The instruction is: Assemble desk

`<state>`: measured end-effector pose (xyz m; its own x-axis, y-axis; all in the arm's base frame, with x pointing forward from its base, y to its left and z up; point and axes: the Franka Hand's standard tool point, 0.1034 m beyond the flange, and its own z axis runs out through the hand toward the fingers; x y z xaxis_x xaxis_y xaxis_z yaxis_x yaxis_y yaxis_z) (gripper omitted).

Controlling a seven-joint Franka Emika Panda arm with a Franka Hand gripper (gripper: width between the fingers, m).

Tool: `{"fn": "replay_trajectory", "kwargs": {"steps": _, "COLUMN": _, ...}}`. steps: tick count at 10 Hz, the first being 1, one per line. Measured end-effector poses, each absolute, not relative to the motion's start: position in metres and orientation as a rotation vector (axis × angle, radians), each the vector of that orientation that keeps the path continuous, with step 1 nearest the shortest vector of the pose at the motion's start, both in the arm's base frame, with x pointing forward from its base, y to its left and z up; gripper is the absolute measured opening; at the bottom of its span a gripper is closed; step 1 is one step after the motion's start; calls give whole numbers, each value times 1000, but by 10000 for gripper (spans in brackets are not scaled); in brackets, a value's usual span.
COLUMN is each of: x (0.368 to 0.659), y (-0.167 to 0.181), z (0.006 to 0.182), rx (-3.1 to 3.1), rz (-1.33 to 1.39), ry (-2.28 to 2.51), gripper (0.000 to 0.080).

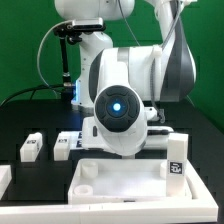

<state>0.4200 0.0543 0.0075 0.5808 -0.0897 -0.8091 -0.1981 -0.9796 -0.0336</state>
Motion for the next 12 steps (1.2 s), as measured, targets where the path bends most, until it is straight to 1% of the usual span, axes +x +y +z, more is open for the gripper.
{"fn": "replay_trajectory", "kwargs": {"steps": 1, "x": 420, "y": 54, "z": 8, "rx": -2684, "rz": 1362, "ry": 243, "gripper": 649}}
{"fn": "replay_trajectory", "kwargs": {"steps": 2, "x": 420, "y": 53, "z": 7, "rx": -2683, "rz": 1362, "ry": 246, "gripper": 536}}
{"fn": "replay_trajectory", "kwargs": {"steps": 3, "x": 420, "y": 53, "z": 7, "rx": -2683, "rz": 1363, "ry": 246, "gripper": 401}}
{"fn": "replay_trajectory", "kwargs": {"steps": 4, "x": 420, "y": 53, "z": 7, "rx": -2683, "rz": 1363, "ry": 246, "gripper": 401}}
{"fn": "replay_trajectory", "kwargs": {"steps": 5, "x": 420, "y": 53, "z": 7, "rx": -2682, "rz": 1363, "ry": 247, "gripper": 287}}
{"fn": "replay_trajectory", "kwargs": {"steps": 9, "x": 420, "y": 52, "z": 7, "rx": -2682, "rz": 1362, "ry": 248, "gripper": 287}}
{"fn": "replay_trajectory", "kwargs": {"steps": 10, "x": 423, "y": 52, "z": 11, "rx": -2676, "rz": 1358, "ry": 257, "gripper": 287}}
{"fn": "replay_trajectory", "kwargs": {"steps": 12, "x": 453, "y": 41, "z": 46, "rx": -2674, "rz": 1253, "ry": 324, "gripper": 287}}
